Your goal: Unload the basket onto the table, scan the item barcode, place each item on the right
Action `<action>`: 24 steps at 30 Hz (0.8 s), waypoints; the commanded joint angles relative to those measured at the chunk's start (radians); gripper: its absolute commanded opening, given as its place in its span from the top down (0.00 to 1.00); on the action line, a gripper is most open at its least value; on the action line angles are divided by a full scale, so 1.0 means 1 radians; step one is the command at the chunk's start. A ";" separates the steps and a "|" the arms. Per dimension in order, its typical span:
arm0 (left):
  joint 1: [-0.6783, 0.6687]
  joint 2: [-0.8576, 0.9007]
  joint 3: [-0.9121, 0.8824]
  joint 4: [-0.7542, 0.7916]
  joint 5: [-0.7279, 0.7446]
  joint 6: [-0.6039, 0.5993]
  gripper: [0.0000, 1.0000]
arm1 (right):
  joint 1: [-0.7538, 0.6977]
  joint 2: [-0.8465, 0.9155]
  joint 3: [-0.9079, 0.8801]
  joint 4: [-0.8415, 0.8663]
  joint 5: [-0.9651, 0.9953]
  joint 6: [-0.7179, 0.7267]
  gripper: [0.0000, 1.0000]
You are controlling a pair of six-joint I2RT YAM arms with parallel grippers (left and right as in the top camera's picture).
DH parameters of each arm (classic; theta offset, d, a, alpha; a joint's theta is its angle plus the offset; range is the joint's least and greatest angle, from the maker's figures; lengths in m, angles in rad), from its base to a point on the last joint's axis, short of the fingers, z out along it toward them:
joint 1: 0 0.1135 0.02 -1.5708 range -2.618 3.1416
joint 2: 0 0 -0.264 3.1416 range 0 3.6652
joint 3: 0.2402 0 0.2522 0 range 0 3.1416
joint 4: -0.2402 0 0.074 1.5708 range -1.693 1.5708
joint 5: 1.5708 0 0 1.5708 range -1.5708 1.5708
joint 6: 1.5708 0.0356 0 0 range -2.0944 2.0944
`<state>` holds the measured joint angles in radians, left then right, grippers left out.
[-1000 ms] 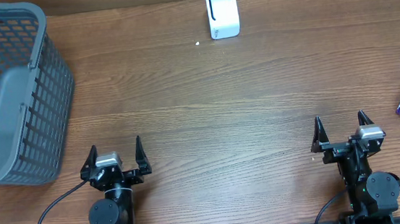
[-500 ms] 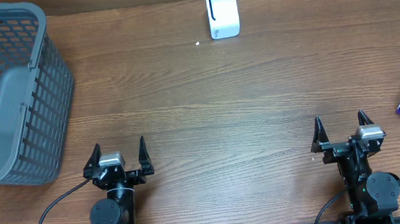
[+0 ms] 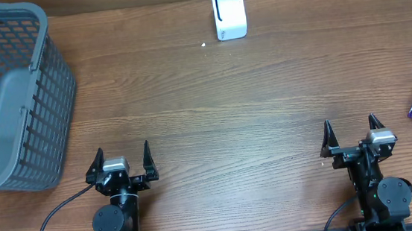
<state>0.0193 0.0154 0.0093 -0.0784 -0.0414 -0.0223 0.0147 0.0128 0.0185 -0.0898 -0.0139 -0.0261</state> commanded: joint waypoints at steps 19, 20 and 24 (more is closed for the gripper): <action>-0.007 -0.012 -0.005 0.002 0.016 0.023 0.00 | 0.005 -0.010 -0.011 0.006 0.009 -0.001 0.00; -0.007 -0.012 -0.005 0.002 0.016 0.023 0.00 | 0.005 -0.010 -0.011 0.006 0.010 -0.001 0.00; -0.007 -0.012 -0.005 0.002 0.016 0.023 0.00 | 0.005 -0.010 -0.011 0.006 0.009 -0.001 0.00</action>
<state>0.0193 0.0154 0.0093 -0.0784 -0.0380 -0.0216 0.0151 0.0128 0.0185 -0.0902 -0.0143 -0.0265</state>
